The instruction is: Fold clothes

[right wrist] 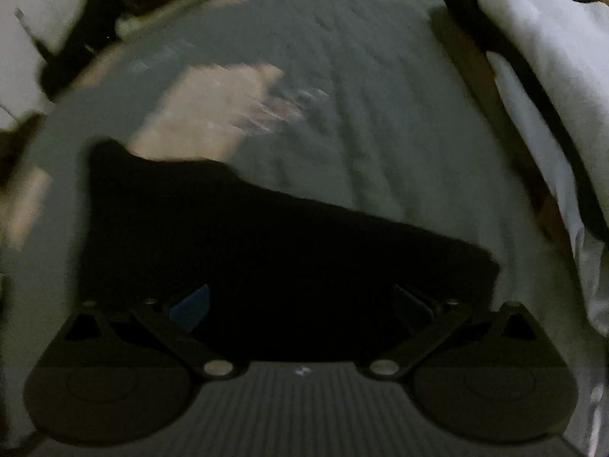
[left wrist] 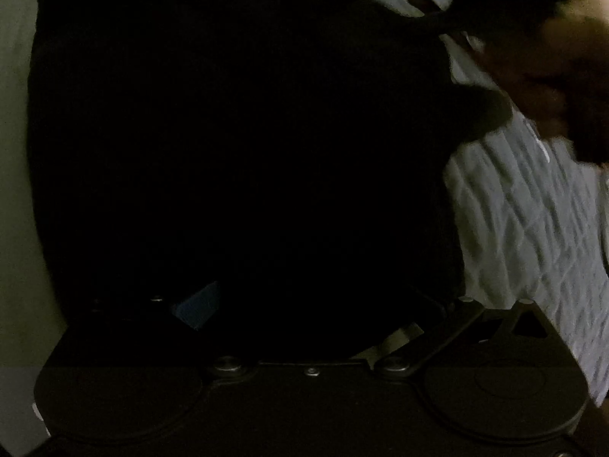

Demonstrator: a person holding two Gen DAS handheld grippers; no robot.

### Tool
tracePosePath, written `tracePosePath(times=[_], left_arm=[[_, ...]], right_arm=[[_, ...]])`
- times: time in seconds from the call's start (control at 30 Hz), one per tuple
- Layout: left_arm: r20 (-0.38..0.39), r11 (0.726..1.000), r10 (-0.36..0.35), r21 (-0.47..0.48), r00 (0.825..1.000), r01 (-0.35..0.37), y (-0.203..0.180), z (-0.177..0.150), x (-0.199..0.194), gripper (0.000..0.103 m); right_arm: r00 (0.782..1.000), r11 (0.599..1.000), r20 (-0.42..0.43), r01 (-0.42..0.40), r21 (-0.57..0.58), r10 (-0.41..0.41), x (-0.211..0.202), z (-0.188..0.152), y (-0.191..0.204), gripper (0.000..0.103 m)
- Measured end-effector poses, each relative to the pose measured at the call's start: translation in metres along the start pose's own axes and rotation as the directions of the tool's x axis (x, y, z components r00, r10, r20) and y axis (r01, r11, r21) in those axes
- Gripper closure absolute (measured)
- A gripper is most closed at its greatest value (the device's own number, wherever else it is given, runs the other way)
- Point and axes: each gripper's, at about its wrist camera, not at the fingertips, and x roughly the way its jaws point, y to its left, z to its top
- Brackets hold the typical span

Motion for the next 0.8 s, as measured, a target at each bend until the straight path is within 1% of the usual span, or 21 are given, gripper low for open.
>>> tracePosePath(times=[0.03,0.13,0.17,0.2,0.27,0.33,0.37,0.43,0.5,0.53,0.57,0.63,0.7,0.73,0.8], left_arm=[[0.003,1.000,-0.003,0.009,1.000,0.003,-0.001,-0.001,-0.002,0.001],[0.027,0.997,-0.058,-0.041,0.998,0.059,0.003,0.001,-0.020,0.000],[0.044,0.994,-0.088,-0.067,0.995,0.091,0.006,0.000,-0.028,0.001],[0.076,0.986,-0.129,-0.094,0.989,0.136,0.008,0.002,-0.037,0.001],[0.143,0.963,-0.216,-0.131,0.966,0.235,0.010,0.009,-0.051,0.001],[0.163,0.939,-0.275,-0.164,0.947,0.301,0.009,0.016,-0.048,0.001],[0.159,0.928,-0.298,-0.180,0.941,0.325,0.008,0.018,-0.042,0.001],[0.098,0.913,-0.330,-0.219,0.939,0.344,0.005,0.021,-0.015,0.001],[0.046,0.909,-0.331,-0.251,0.942,0.332,0.006,0.017,0.012,0.001],[0.051,0.912,-0.325,-0.247,0.944,0.327,0.005,0.015,0.018,0.001],[0.060,0.915,-0.320,-0.239,0.945,0.325,0.004,0.014,0.018,0.001],[0.066,0.919,-0.315,-0.229,0.947,0.322,0.001,0.015,0.011,0.001],[0.065,0.923,-0.313,-0.216,0.947,0.320,-0.001,0.014,-0.002,0.001],[0.065,0.929,-0.304,-0.203,0.951,0.310,-0.002,0.012,-0.011,0.001],[0.095,0.945,-0.273,-0.160,0.957,0.286,-0.001,0.008,-0.033,0.001]], right_arm=[[1.000,1.000,-0.004,0.001,-0.008,-0.001,0.006,-0.001,-0.002,0.001],[1.000,0.999,0.014,0.006,-0.038,-0.006,0.007,0.009,-0.005,0.000],[1.000,0.999,0.016,0.010,-0.048,-0.009,0.006,0.015,-0.006,0.000],[1.000,0.999,0.011,0.009,-0.043,-0.008,0.005,0.020,-0.009,0.001],[1.000,1.000,-0.003,-0.018,-0.013,0.018,-0.003,0.027,-0.016,0.001],[1.000,1.000,0.009,-0.014,0.007,0.014,-0.018,0.027,-0.017,0.001],[0.999,0.999,0.015,-0.035,0.014,0.035,-0.024,0.023,-0.015,0.001],[0.993,0.993,0.020,-0.118,0.022,0.117,-0.037,0.014,-0.006,0.001],[0.981,0.981,0.019,-0.192,0.028,0.191,-0.045,0.004,0.003,0.001],[0.976,0.975,0.011,-0.219,0.028,0.219,-0.043,-0.001,0.008,0.001],[0.974,0.974,-0.008,-0.225,0.029,0.225,-0.038,-0.006,0.011,0.001],[0.980,0.981,-0.048,-0.191,0.024,0.192,-0.021,-0.012,0.009,0.001],[0.990,0.993,-0.066,-0.121,0.007,0.122,-0.005,-0.016,0.000,0.002],[0.993,0.995,-0.065,-0.102,0.004,0.102,-0.002,-0.017,-0.005,0.002],[0.996,0.998,-0.056,-0.067,0.001,0.067,-0.007,-0.014,-0.012,0.002]])
